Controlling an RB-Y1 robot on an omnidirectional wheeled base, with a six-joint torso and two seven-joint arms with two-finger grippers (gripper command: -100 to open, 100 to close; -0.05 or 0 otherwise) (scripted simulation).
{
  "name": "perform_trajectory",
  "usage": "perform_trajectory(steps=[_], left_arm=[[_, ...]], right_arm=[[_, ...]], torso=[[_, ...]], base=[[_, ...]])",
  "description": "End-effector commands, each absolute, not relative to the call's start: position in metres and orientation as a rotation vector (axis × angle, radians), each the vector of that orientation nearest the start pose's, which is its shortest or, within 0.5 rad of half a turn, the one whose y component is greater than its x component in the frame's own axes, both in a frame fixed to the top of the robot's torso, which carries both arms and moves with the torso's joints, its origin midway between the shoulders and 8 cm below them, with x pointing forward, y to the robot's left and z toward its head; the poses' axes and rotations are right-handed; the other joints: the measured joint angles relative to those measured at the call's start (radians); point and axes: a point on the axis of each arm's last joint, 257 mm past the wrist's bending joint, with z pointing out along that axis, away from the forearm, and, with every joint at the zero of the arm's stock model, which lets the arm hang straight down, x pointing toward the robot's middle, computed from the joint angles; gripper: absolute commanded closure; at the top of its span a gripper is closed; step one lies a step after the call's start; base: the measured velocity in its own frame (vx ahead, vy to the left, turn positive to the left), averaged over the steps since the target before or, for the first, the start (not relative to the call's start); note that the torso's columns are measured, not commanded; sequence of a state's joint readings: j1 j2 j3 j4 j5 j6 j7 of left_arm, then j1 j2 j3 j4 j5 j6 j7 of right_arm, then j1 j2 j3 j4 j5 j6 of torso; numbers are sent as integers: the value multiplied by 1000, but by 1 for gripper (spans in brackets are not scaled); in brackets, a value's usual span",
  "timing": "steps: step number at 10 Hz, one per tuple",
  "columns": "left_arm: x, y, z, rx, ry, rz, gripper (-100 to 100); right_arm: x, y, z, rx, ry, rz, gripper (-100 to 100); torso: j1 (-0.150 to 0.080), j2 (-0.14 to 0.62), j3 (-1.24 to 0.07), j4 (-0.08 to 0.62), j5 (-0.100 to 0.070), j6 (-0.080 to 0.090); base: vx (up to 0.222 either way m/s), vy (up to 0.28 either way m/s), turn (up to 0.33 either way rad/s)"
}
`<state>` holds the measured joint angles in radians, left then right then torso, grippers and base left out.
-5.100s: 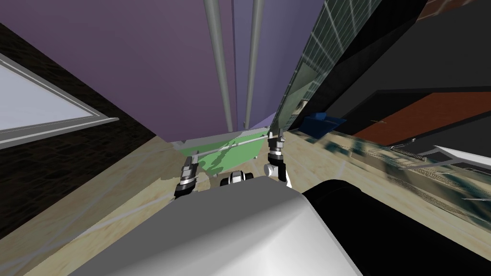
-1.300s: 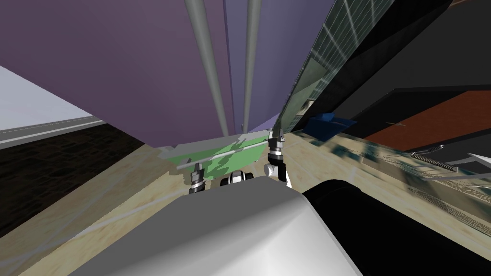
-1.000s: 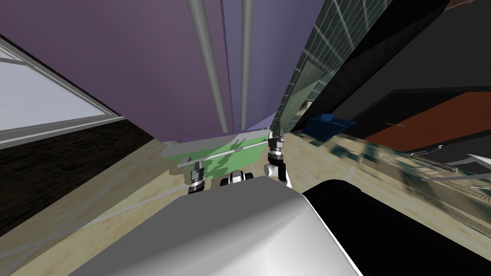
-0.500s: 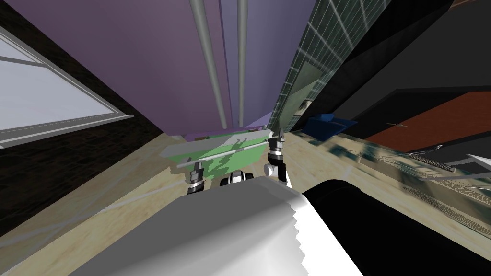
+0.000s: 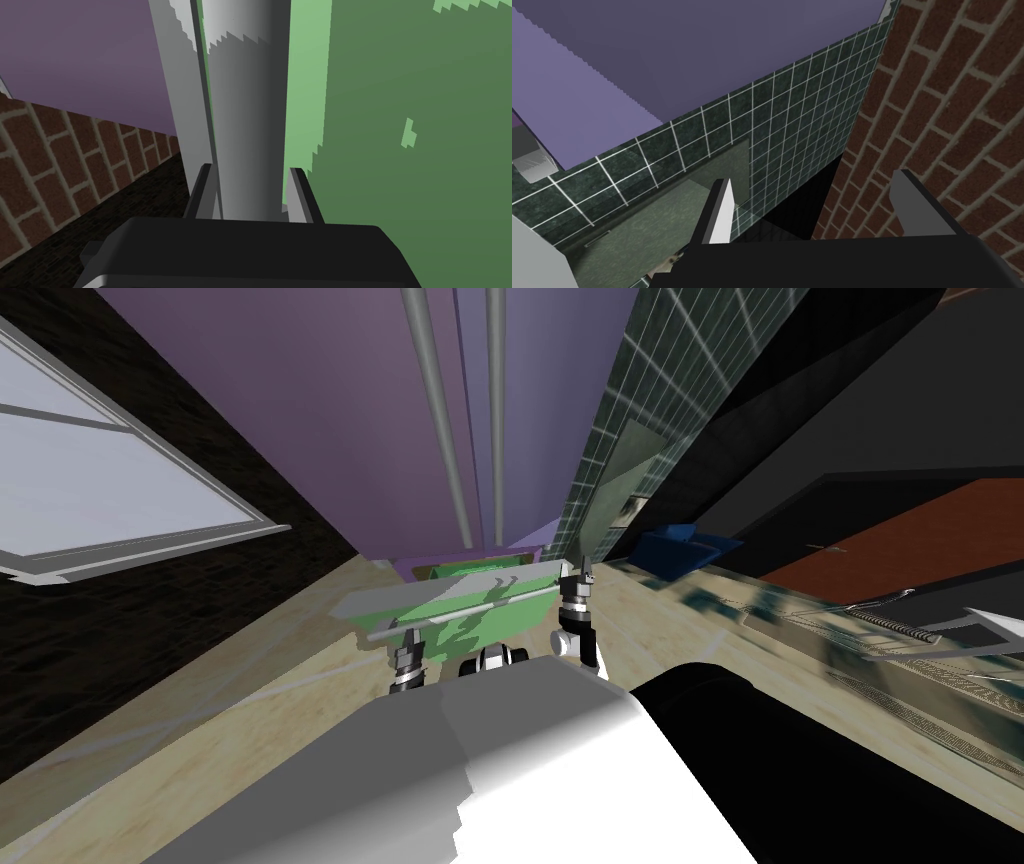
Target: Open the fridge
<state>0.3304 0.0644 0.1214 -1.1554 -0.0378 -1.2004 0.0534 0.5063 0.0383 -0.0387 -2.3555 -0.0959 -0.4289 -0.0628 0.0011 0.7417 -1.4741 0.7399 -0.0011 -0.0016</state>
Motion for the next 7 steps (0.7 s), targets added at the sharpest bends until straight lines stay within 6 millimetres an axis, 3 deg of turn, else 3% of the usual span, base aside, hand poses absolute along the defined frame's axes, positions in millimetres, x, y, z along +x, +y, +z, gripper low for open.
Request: perform_trajectory(steps=[1,4,5,7], left_arm=[[328,320,-264,-830,836,-1213,100],[320,320,-261,-822,835,-1220,100],[330,323,-259,-826,839,-1222,-100],[345,331,-249,-825,841,-1224,-100]], right_arm=[[334,-306,43,758,500,1382,0],[334,-306,43,758,500,1382,0],[334,-306,43,758,500,1382,0],[334,-306,43,758,500,1381,0]], torso=[[1,-8,-5,0,-1,1],[-1,-1,-1,-1,0,-1],[-1,-1,-1,-1,-1,0],[0,-9,-5,-3,1,2]], base=[[-152,-15,28],[-173,-48,37],[-103,-38,21],[-42,-31,10]])
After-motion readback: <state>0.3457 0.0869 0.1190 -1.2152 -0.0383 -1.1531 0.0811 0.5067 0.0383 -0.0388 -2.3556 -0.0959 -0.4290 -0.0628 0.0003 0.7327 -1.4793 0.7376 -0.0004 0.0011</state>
